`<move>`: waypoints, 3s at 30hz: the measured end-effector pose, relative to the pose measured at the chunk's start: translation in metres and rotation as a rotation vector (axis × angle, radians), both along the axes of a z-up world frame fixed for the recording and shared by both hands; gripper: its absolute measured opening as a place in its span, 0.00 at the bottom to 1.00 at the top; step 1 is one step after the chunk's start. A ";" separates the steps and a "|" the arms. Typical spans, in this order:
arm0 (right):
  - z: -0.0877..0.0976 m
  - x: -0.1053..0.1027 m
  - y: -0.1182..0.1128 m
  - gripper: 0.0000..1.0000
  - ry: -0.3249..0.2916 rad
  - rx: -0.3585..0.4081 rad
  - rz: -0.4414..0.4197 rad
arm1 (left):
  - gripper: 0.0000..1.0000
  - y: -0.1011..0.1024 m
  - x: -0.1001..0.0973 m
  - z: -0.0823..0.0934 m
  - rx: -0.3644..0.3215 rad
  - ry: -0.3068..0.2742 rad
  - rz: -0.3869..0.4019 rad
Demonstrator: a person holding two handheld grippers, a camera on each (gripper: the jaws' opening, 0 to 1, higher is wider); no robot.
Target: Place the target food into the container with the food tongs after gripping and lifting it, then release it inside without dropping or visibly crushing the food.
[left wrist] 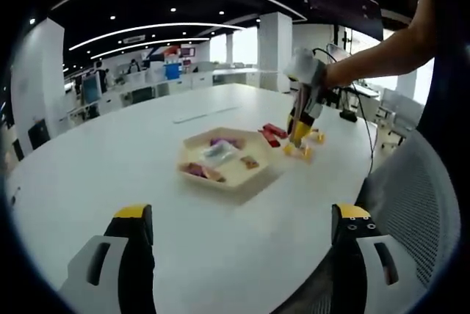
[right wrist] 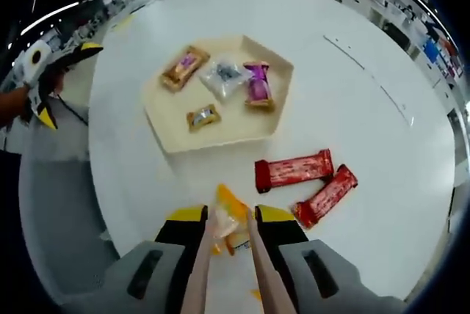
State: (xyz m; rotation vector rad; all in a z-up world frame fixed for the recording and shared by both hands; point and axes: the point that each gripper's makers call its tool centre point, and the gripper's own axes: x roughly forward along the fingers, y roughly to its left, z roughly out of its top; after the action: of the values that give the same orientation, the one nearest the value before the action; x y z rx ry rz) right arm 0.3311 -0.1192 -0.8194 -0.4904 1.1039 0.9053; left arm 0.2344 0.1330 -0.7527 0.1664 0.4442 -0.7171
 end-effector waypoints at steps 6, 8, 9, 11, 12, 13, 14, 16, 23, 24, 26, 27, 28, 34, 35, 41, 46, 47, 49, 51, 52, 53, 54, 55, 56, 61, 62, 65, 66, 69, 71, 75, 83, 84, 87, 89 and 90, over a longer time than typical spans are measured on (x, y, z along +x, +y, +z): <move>-0.003 0.000 -0.002 0.25 0.006 0.000 -0.028 | 0.98 0.000 0.000 0.000 -0.001 -0.002 0.001; -0.003 0.000 -0.002 0.25 0.006 0.002 -0.031 | 0.98 0.000 0.000 0.000 -0.001 -0.002 0.001; -0.003 -0.001 -0.002 0.25 0.006 0.001 -0.035 | 0.98 0.000 0.000 0.000 -0.001 -0.002 0.001; -0.004 -0.001 -0.004 0.25 0.008 -0.001 -0.037 | 0.98 0.000 0.000 0.001 -0.001 -0.002 0.002; -0.004 -0.001 -0.004 0.25 0.009 0.001 -0.042 | 0.98 0.000 0.000 0.000 -0.001 -0.001 0.001; -0.005 -0.001 -0.005 0.26 0.010 0.002 -0.045 | 0.98 0.000 0.000 0.000 0.000 -0.001 0.001; -0.005 -0.001 -0.005 0.26 0.010 0.002 -0.047 | 0.98 0.000 0.000 0.000 0.001 -0.003 0.000; -0.005 -0.001 -0.004 0.26 0.008 0.002 -0.045 | 0.98 0.000 0.000 0.001 -0.001 -0.004 0.002; -0.007 0.002 -0.007 0.28 0.020 0.008 -0.058 | 0.97 0.000 0.000 0.001 0.002 -0.005 -0.002; -0.008 0.001 -0.007 0.28 0.029 0.013 -0.060 | 0.97 0.000 0.000 0.001 0.002 -0.003 -0.002; -0.008 0.002 -0.008 0.28 0.039 0.016 -0.068 | 0.97 0.000 0.000 0.001 -0.001 -0.004 -0.001; -0.009 0.002 -0.008 0.28 0.042 0.018 -0.067 | 0.97 0.000 0.000 0.001 -0.002 -0.004 0.000; -0.009 0.002 -0.008 0.28 0.046 0.020 -0.069 | 0.97 0.001 0.000 0.001 -0.003 -0.003 0.001; -0.007 -0.001 -0.006 0.22 0.031 0.019 -0.044 | 0.97 0.000 0.000 0.002 -0.005 -0.005 0.003; -0.007 -0.002 -0.007 0.21 0.029 0.016 -0.043 | 0.97 0.001 0.001 0.002 -0.006 -0.005 0.004; -0.006 -0.003 -0.006 0.17 0.046 0.012 -0.068 | 0.97 0.001 0.001 0.003 -0.004 -0.008 0.007; -0.005 -0.003 -0.006 0.16 0.048 0.012 -0.070 | 0.97 0.002 0.001 0.002 -0.003 -0.011 0.008; -0.004 -0.003 -0.005 0.16 0.049 0.011 -0.073 | 0.97 0.002 0.001 0.002 -0.004 -0.011 0.010; -0.001 -0.002 -0.003 0.16 0.033 0.014 -0.061 | 0.97 0.003 0.001 0.003 -0.004 -0.010 0.012; 0.001 0.000 -0.001 0.16 0.030 0.016 -0.055 | 0.97 0.003 0.002 0.003 -0.006 -0.013 0.013; 0.002 0.000 -0.001 0.16 0.031 0.016 -0.056 | 0.97 0.003 0.002 0.003 -0.006 -0.014 0.014; 0.003 0.001 0.000 0.16 0.026 0.017 -0.050 | 0.97 0.003 0.002 0.003 -0.007 -0.014 0.015; 0.004 0.002 0.001 0.16 0.022 0.017 -0.048 | 0.97 0.003 0.002 0.003 -0.007 -0.014 0.016; 0.006 0.002 0.001 0.16 0.023 0.021 -0.046 | 0.97 0.004 0.002 0.003 -0.005 -0.013 0.017; 0.008 0.003 0.002 0.17 0.020 0.025 -0.044 | 0.97 0.004 0.002 0.002 -0.005 -0.011 0.017; 0.024 0.013 0.009 0.17 -0.013 0.050 -0.039 | 0.97 0.004 0.002 0.002 -0.005 -0.008 0.014; 0.030 0.016 0.012 0.17 -0.021 0.055 -0.035 | 0.97 0.004 0.003 0.002 -0.008 -0.011 0.017; 0.041 0.024 0.020 0.17 -0.040 0.057 -0.018 | 0.97 0.004 0.002 0.002 -0.008 -0.006 0.015; 0.045 0.027 0.022 0.16 -0.051 0.056 -0.008 | 0.97 0.003 0.002 0.002 -0.006 -0.008 0.013; 0.053 0.034 0.028 0.16 -0.068 0.057 0.009 | 0.97 0.004 0.002 0.001 -0.002 -0.008 0.014; 0.058 0.037 0.030 0.16 -0.075 0.052 0.018 | 0.97 0.004 0.002 0.001 -0.004 -0.006 0.014; 0.066 0.045 0.033 0.16 -0.090 0.049 0.033 | 0.97 0.005 0.003 0.003 -0.008 -0.012 0.017; 0.088 0.055 0.037 0.17 -0.125 0.045 0.067 | 0.96 0.005 0.003 0.005 -0.011 -0.020 0.022; 0.090 0.056 0.037 0.17 -0.126 0.048 0.066 | 0.96 0.005 0.003 0.005 -0.014 -0.022 0.024; 0.096 0.058 0.039 0.17 -0.140 0.047 0.080 | 0.96 0.005 0.003 0.004 -0.009 -0.016 0.022; 0.098 0.059 0.039 0.17 -0.146 0.044 0.089 | 0.96 0.004 0.003 0.004 -0.005 -0.019 0.018; 0.098 0.060 0.039 0.17 -0.149 0.043 0.090 | 0.96 0.004 0.002 0.004 -0.005 -0.019 0.017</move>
State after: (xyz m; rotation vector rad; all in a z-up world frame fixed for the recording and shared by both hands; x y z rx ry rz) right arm 0.3914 -0.0802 -0.7210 -0.5666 0.9311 0.9536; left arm 0.2368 0.1372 -0.7490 0.1639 0.4252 -0.6993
